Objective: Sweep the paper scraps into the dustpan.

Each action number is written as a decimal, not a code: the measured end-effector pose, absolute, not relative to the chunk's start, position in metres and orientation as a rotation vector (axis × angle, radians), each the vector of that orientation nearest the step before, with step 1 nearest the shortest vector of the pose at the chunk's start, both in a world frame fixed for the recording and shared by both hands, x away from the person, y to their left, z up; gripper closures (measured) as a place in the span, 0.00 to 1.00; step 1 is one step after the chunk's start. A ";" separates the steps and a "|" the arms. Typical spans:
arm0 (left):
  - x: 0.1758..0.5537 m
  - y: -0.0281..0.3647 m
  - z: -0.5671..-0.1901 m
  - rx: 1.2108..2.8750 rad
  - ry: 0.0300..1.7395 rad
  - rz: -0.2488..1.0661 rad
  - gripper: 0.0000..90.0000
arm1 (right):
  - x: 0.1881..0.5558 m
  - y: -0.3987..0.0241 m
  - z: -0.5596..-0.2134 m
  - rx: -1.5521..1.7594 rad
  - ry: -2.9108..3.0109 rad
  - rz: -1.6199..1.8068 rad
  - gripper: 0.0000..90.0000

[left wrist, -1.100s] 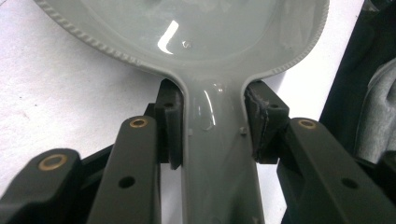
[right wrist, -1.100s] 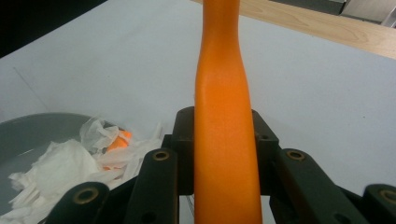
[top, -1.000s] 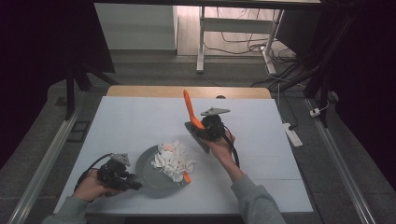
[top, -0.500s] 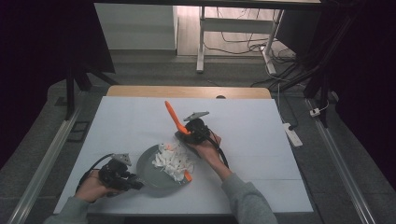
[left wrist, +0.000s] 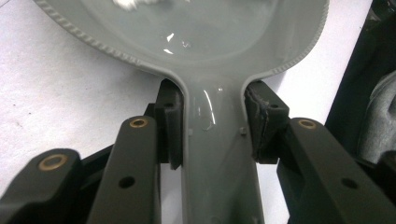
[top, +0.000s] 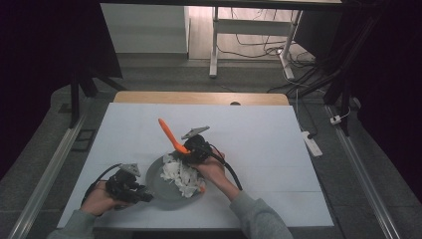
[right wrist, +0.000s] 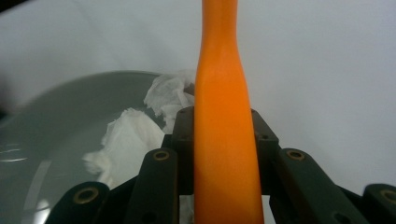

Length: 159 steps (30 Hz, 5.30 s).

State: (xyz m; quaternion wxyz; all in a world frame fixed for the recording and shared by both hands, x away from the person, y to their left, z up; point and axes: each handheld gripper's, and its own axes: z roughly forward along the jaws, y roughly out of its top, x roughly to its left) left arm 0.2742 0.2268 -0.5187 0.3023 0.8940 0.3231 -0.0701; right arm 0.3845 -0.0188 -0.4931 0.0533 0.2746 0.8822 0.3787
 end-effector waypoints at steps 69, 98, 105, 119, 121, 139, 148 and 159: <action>0.273 0.221 -0.525 2.371 0.873 -0.197 0.69 | 0.372 -0.080 -0.454 0.885 2.589 1.241 0.78; 0.251 0.208 -0.523 2.391 0.884 -0.191 0.68 | 0.340 -0.063 -0.497 1.059 2.551 1.045 0.78; 0.250 0.206 -0.524 2.385 0.890 -0.196 0.68 | 0.328 -0.042 -0.489 1.006 2.585 1.204 0.78; 0.252 0.209 -0.525 2.370 0.892 -0.209 0.68 | 0.345 -0.066 -0.460 0.980 2.469 1.387 0.78; 0.252 0.209 -0.525 2.361 0.907 -0.206 0.69 | 0.349 -0.069 -0.460 0.988 2.456 1.376 0.78; 0.255 0.210 -0.524 2.349 0.941 -0.174 0.69 | 0.399 -0.074 -0.484 1.046 2.429 1.249 0.78; 0.255 0.214 -0.519 2.318 0.967 -0.129 0.69 | 0.405 -0.064 -0.495 1.019 2.456 1.224 0.78; 0.256 0.222 -0.517 2.293 1.022 -0.080 0.69 | 0.415 -0.046 -0.500 0.988 2.477 1.144 0.78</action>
